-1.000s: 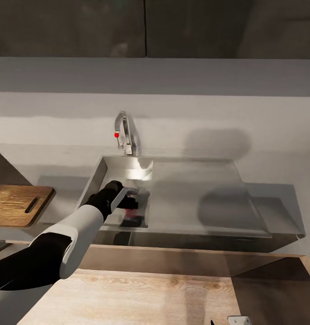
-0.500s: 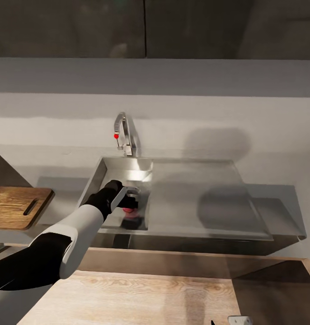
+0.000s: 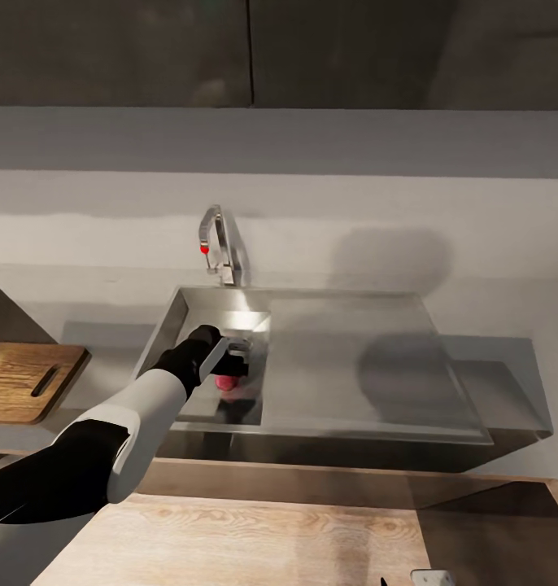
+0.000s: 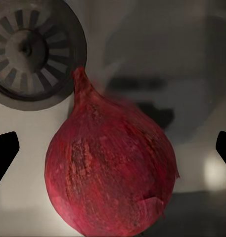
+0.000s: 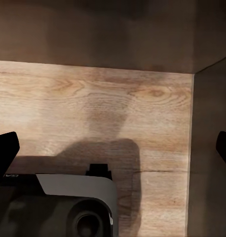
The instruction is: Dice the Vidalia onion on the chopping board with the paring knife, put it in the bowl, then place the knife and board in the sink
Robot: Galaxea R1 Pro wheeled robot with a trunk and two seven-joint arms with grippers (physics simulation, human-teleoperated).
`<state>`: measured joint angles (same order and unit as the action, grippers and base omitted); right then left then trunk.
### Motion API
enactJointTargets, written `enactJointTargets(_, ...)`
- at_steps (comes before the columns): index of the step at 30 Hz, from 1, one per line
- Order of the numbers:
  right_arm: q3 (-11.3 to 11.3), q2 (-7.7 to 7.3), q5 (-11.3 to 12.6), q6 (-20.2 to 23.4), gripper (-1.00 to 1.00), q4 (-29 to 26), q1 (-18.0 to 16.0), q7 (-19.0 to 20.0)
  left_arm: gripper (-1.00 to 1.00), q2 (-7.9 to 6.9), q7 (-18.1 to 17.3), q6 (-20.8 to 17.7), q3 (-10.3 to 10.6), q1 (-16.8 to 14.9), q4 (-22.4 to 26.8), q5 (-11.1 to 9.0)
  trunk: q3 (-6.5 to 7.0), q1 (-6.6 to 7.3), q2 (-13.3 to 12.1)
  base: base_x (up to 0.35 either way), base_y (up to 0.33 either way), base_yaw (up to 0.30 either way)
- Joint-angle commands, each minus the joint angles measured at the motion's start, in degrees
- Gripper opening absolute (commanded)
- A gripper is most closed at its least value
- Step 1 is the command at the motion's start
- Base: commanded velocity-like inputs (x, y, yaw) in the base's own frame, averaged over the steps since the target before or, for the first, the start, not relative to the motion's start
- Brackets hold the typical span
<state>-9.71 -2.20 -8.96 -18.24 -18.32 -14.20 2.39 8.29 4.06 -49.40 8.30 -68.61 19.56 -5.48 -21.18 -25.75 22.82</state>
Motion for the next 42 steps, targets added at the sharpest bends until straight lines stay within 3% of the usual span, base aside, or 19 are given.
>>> enactJointTargets(1,-0.49,0.04,-0.53,-0.22,1.00,0.05,-0.04,0.25,1.00,-0.03,0.43,-0.22,0.40,-0.03,0.05,-0.61,-0.09,-0.03,0.10,0.005,-0.003,0.000)
enactJointTargets(22,-0.40,0.52,-0.53,-0.14,1.00,0.12,-0.04,0.16,1.00,-0.10,0.41,-0.17,0.40,1.37,0.11,-0.59,-0.11,-0.03,0.10,0.000,0.000,0.000)
enactJointTargets(32,-0.40,0.53,-0.53,-0.13,1.00,0.12,-0.04,0.16,1.00,-0.12,0.43,-0.17,0.40,1.38,0.12,-0.58,-0.74,-0.03,0.10,0.000,0.000,0.000)
enactJointTargets(33,-0.40,0.53,-0.53,-0.15,1.00,0.12,-0.04,0.16,-1.00,-0.12,0.43,-0.17,0.40,1.38,0.14,-0.58,-0.76,-0.03,0.10,0.000,0.000,0.000)
enactJointTargets(42,-0.40,0.53,-0.53,-0.13,1.00,0.12,-0.04,0.16,-1.00,-0.13,0.48,-0.18,0.40,1.44,0.39,-0.58,-0.79,-0.03,0.10,0.000,0.000,0.000)
